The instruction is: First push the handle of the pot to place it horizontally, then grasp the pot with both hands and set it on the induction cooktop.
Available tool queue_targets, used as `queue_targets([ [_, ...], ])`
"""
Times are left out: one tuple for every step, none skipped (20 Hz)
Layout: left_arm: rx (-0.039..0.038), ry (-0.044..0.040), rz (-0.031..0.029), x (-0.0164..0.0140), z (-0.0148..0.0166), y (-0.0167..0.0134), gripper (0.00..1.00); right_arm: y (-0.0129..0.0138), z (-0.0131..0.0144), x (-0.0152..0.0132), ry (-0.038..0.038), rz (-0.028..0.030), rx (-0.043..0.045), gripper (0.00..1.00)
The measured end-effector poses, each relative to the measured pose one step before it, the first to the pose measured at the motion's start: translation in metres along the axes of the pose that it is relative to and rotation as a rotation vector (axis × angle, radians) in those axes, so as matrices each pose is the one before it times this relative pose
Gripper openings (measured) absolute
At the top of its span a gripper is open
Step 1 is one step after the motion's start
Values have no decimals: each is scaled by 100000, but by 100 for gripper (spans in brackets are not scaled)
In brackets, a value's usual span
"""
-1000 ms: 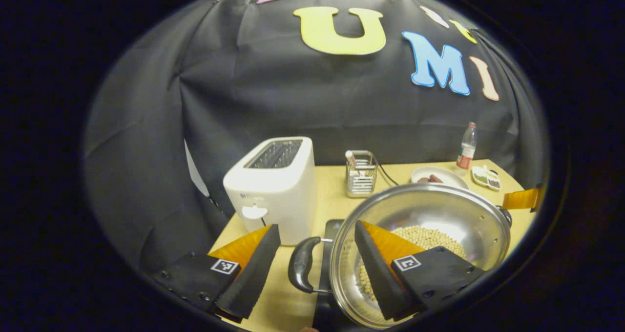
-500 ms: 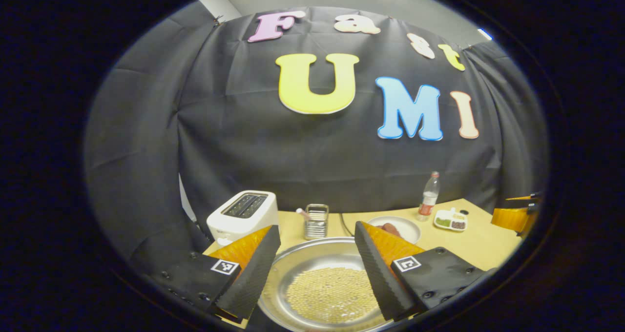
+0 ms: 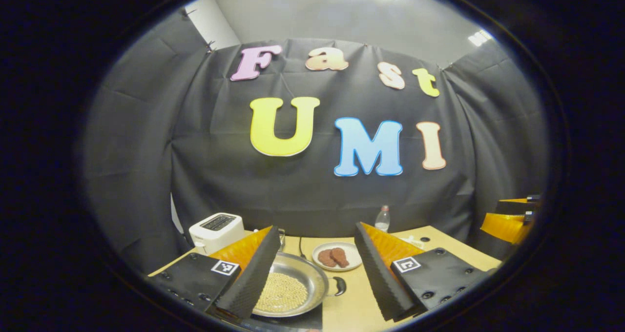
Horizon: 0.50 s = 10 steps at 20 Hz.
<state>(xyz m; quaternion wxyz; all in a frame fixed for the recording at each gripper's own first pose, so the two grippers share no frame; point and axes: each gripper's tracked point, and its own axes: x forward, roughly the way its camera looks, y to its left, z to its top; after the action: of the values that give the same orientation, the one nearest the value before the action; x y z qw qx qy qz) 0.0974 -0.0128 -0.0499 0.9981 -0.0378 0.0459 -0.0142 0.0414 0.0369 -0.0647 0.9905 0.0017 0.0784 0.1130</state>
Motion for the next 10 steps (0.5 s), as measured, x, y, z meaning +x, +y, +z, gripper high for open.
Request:
queue_targets([
  [256,-996,-39,-1013,471,-1138,99,-604,423,-1079,-975,768,513,98],
  [185,-1365,-275,-829,557,-1132,99,-442,606,-978,-1229,364,275,98],
  [180,-1138,-619,-855,610,-1001,99,-426,549,-765,-1269,-87,-97,98],
  [253,-1022,-925,-970,552,-1059,99,-222,596,-727,-1475,-43,-234,98],
  [569,-1116,-1305,-764,588,-804,100,-38,659,-498,-1330,-272,-167,98],
  [928,-924,-899,-665,618,-498,100,-28,492,-624,-1239,-190,-114,98],
  [1002,-1103,-1128,-506,626,-295,98,123,565,-546,-1579,-379,177,98],
  [1158,-1042,-1018,-490,526,-342,97,63,512,-385,-1402,-577,63,98],
  [1051,-990,-878,-455,555,-152,95,221,532,-342,-1703,-667,222,98],
  [906,-826,-1054,-427,500,-52,94,160,448,-209,-1457,-1074,199,98],
])
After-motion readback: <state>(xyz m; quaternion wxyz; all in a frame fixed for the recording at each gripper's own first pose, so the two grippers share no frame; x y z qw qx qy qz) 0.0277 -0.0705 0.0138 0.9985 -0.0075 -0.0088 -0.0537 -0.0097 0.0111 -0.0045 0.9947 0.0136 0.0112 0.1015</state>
